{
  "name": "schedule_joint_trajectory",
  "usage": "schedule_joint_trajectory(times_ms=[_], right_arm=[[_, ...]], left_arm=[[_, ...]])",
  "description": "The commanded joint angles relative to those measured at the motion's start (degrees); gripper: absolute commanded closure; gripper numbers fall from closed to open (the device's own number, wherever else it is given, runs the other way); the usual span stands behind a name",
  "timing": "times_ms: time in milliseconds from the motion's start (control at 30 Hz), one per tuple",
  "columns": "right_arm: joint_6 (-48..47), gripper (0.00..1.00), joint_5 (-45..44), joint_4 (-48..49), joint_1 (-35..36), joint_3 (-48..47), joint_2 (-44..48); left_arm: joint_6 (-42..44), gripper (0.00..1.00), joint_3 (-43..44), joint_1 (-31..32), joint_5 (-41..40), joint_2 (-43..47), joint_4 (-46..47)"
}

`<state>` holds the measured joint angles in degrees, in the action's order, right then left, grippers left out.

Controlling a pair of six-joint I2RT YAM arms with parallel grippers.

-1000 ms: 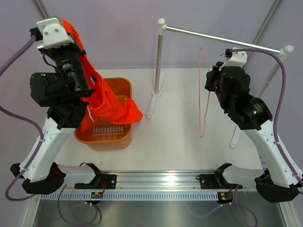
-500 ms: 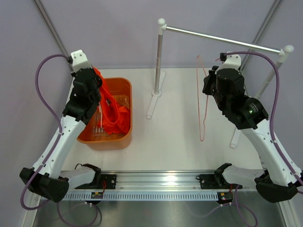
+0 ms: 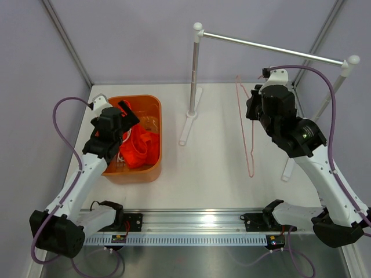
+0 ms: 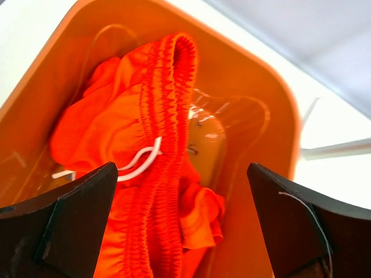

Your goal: Remove the shorts from the hanger

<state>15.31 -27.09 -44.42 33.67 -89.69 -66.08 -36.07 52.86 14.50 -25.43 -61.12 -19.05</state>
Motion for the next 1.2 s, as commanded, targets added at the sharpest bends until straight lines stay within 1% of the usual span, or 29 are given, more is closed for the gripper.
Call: schedule_joint_trajectory(times_ms=[0, 33, 100, 267, 333, 433, 533, 700, 867, 1033, 1167], right_arm=[[-3.4, 1.0, 3.3, -0.2, -1.1, -3.1, -2.0], [-3.8, 1.0, 5.4, -0.3, -1.5, -3.9, -2.7], [-4.9, 1.0, 8.0, -0.1, -2.6, -6.1, -4.7], [-6.6, 1.0, 21.9, 1.0, -9.8, -11.6, -9.2], [-6.8, 1.0, 27.3, 1.8, -13.1, -13.2, -10.7], [-6.9, 1.0, 33.6, 1.4, -15.6, -18.1, -14.5], [-6.4, 1.0, 36.4, 1.1, -17.1, -23.1, -18.0], [-7.0, 1.0, 39.3, -2.3, -17.2, -35.0, -25.6], [-7.0, 1.0, 36.9, -6.2, -17.2, -45.9, -32.6], [-6.5, 1.0, 35.2, -8.2, -17.3, -50.6, -36.4], [-5.7, 1.0, 34.7, -7.5, -17.2, -50.6, -38.3]], left_arm=[[-0.2, 0.01, 3.9, -0.2, 5.4, 4.3, 1.0], [0.1, 0.01, 4.8, -0.2, 6.0, 4.8, -0.3], [0.8, 0.01, 5.9, -0.2, 9.7, 5.9, -1.6], [2.8, 0.01, 7.3, -0.1, 17.1, 10.8, -3.0], [4.1, 0.01, 7.7, -0.1, 18.1, 12.5, -4.0], [5.3, 0.01, 8.7, -0.1, 19.8, 14.0, -5.7], [6.3, 0.01, 9.4, -0.1, 21.7, 15.9, -6.9], [7.8, 0.01, 10.2, -0.1, 23.4, 18.0, -9.0], [9.4, 0.01, 10.1, -0.1, 23.7, 18.9, -9.6], [10.2, 0.01, 10.4, -0.1, 23.8, 18.8, -9.9], [10.6, 0.01, 10.3, 0.0, 24.4, 18.3, -9.7]])
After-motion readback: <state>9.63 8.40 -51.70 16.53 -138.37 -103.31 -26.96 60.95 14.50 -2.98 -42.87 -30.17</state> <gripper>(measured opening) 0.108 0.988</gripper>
